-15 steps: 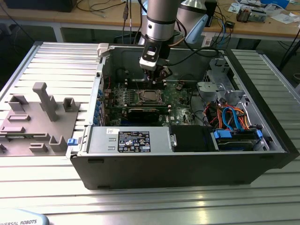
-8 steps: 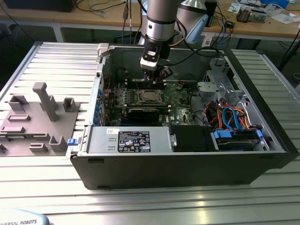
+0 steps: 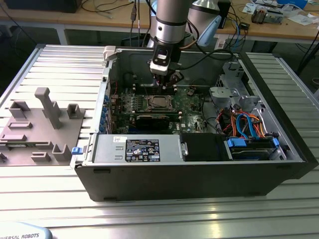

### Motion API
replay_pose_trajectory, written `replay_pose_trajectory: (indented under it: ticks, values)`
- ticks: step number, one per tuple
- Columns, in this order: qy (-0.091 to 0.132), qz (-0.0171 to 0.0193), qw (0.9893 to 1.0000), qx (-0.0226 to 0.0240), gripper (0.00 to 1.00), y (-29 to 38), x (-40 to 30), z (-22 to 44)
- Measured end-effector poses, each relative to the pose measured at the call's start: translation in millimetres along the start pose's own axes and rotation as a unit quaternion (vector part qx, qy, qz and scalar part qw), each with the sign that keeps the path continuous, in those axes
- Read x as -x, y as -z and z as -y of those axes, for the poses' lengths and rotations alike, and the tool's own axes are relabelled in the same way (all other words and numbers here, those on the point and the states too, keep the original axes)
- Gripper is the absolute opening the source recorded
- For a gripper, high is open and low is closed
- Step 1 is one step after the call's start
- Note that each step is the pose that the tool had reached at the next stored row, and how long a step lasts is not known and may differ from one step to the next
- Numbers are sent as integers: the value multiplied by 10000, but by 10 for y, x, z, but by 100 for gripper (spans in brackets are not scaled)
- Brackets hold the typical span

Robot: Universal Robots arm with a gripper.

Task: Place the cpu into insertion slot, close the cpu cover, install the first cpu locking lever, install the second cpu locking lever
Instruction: 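Install the first cpu locking lever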

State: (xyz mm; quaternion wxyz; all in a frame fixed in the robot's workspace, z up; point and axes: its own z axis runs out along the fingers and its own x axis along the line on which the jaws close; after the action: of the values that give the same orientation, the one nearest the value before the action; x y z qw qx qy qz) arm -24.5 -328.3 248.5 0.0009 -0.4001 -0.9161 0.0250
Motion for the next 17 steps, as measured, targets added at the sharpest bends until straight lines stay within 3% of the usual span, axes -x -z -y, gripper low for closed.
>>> replay_pose_trajectory:
  ticks: [17]
  values:
    - [252, 11, 9997, 5, 11, 0, 0, 0]
